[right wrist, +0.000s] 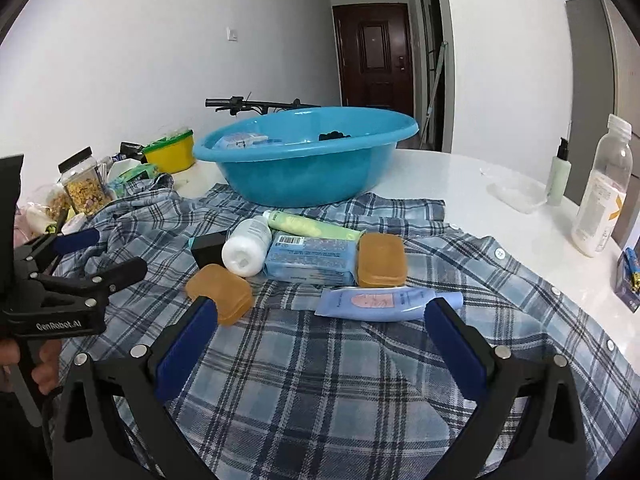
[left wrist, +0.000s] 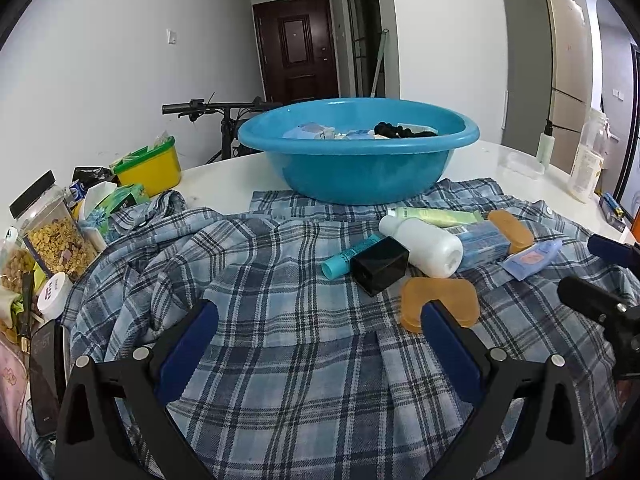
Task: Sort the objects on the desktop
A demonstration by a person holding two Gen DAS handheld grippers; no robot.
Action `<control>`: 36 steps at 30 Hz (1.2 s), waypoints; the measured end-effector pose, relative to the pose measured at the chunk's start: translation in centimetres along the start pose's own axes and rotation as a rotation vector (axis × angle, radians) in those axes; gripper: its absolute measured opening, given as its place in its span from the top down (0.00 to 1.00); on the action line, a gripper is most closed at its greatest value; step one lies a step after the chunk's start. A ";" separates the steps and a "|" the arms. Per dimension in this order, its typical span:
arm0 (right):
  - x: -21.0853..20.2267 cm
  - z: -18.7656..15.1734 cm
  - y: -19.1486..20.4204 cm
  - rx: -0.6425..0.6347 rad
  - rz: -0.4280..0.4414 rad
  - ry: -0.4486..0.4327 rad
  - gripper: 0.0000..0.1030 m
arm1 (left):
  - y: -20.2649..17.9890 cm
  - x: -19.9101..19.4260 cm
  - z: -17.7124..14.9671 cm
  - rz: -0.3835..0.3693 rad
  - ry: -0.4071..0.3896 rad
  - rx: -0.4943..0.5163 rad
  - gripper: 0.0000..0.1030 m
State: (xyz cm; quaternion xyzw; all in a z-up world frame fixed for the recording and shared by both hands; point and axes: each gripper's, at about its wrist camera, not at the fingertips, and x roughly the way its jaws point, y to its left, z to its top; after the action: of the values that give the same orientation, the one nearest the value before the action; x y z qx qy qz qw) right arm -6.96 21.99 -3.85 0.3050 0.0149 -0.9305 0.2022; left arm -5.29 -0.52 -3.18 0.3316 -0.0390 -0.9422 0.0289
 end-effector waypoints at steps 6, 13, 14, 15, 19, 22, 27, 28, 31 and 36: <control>0.3 0.0 -0.5 0.024 -0.017 0.019 0.00 | -0.2 0.1 -0.2 0.002 -0.027 -0.001 0.00; 0.2 -0.1 0.0 -0.002 -0.033 0.014 0.00 | -0.2 0.3 -0.4 -0.005 -0.028 -0.007 0.00; 0.2 -0.1 0.2 -0.008 -0.034 0.013 0.00 | -0.2 0.4 -0.4 -0.006 -0.022 -0.008 0.00; 0.1 -0.1 0.2 -0.011 -0.034 0.012 0.00 | -0.2 0.5 -0.4 -0.008 -0.017 -0.008 0.00; 0.2 0.0 0.2 -0.012 -0.037 0.017 0.00 | -0.1 0.6 -0.5 -0.012 -0.013 -0.015 0.00; 0.3 0.0 0.2 -0.012 -0.035 0.019 0.00 | -0.1 0.8 -0.5 -0.014 -0.002 -0.019 0.00; 0.5 0.0 0.3 -0.020 -0.034 0.029 0.00 | -0.1 0.9 -0.5 -0.013 0.000 -0.020 0.00; 0.5 0.0 0.3 -0.020 -0.034 0.031 0.00 | -0.1 0.9 -0.5 -0.014 0.001 -0.019 0.00; 0.6 0.0 0.3 -0.019 -0.031 0.036 0.00 | -0.1 0.9 -0.6 -0.009 0.004 -0.018 0.00; 0.7 -0.1 0.3 -0.020 -0.031 0.042 0.00 | 0.0 1.0 -0.6 -0.007 0.006 -0.017 0.00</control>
State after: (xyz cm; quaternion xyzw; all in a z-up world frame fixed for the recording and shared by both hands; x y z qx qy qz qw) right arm -7.31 21.43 -4.27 0.3224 0.0330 -0.9267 0.1904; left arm -5.69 -0.58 -4.23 0.3345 -0.0298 -0.9415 0.0285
